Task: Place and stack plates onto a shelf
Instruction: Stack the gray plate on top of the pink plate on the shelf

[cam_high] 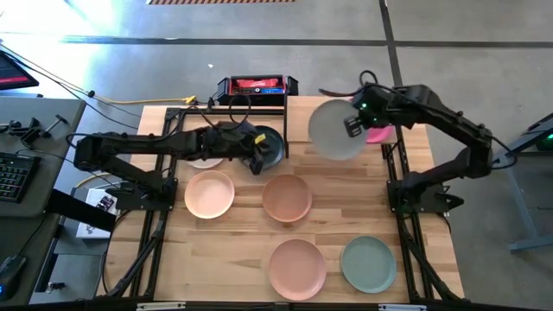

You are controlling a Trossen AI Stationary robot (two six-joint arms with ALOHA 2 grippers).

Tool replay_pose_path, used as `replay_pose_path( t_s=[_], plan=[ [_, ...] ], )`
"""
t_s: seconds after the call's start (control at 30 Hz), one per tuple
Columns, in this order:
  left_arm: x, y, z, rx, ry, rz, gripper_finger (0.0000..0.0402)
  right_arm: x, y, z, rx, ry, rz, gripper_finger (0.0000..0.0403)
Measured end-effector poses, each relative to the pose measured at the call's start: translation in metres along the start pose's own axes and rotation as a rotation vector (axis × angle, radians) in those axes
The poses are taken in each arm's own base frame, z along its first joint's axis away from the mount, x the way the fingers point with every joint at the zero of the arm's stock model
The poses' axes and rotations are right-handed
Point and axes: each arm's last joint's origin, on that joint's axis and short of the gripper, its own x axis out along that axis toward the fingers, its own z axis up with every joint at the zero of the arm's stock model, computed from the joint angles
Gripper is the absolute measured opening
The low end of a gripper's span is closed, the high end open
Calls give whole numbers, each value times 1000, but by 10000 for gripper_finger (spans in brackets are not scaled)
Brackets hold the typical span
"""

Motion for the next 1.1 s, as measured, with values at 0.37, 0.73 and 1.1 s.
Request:
replay_pose_path(
  t_s=[0.37,0.73,1.1],
  plan=[
    [-13,38,23,194,-75,117,115,19,-51,-19,364,-55,-27,0],
    [-29,66,39,311,-127,222,115,40,-82,-59,799,-101,-64,0],
    [-32,83,43,326,-125,250,115,58,-86,-89,1031,-155,-2,0]
  ],
)
